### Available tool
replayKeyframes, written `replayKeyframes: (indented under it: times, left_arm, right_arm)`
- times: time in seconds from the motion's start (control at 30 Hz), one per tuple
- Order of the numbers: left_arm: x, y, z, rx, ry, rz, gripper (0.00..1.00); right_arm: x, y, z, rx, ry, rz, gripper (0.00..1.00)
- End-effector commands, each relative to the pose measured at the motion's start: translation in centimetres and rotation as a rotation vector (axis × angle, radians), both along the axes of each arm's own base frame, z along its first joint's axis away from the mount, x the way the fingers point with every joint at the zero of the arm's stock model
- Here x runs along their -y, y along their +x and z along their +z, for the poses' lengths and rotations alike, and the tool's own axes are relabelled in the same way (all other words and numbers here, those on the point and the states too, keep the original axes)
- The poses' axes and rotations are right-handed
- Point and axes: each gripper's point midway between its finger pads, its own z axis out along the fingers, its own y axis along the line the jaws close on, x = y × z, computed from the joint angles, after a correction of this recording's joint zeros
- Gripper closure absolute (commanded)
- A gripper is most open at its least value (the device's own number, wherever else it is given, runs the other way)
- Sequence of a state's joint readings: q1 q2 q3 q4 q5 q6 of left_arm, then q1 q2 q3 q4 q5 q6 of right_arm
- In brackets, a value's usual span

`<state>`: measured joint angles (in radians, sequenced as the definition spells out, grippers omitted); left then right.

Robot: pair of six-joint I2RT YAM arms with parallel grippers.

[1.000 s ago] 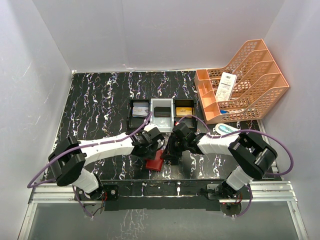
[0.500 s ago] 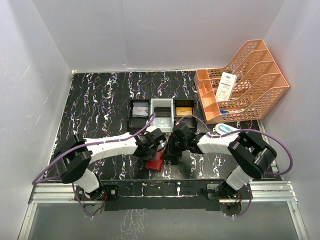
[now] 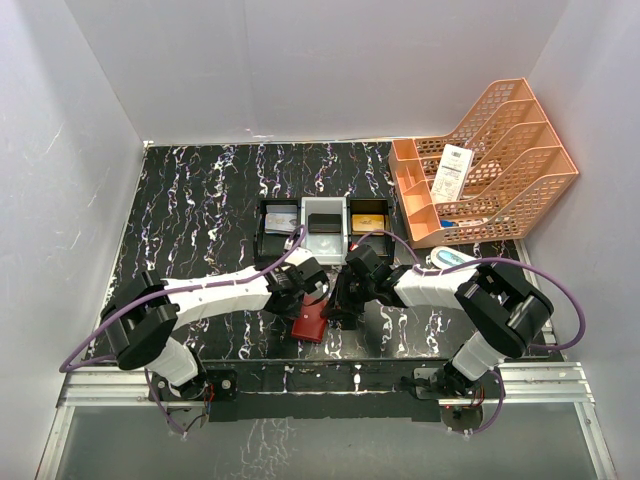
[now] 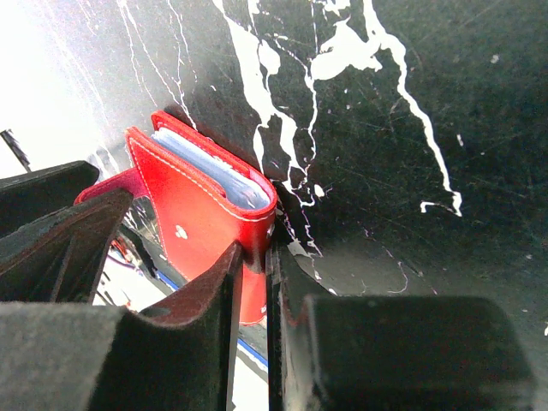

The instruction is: Take the credit cards out of the card holder

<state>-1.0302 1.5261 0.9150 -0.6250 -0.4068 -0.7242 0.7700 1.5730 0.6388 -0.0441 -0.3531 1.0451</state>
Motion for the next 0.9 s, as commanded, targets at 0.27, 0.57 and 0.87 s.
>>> replayKeyframes:
  times: [0.27, 0.57, 0.87]
  left_arm:
    - [0.9, 0.2, -0.3, 0.007, -0.05, -0.012, 0.87]
    - [1.1, -0.5, 0.4, -0.008, -0.112, 0.02, 1.0]
    - [3.8, -0.6, 4.5, 0.043, -0.4, 0.106, 1.0]
  right_arm:
    - [2.1, -0.8, -2.9, -0.025, -0.117, 0.005, 0.87]
    - [0.5, -0.1, 0.1, 0.025, -0.034, 0.058, 0.79]
    - [-0.8, 0.8, 6.5, 0.154, 0.082, 0.095, 0.52]
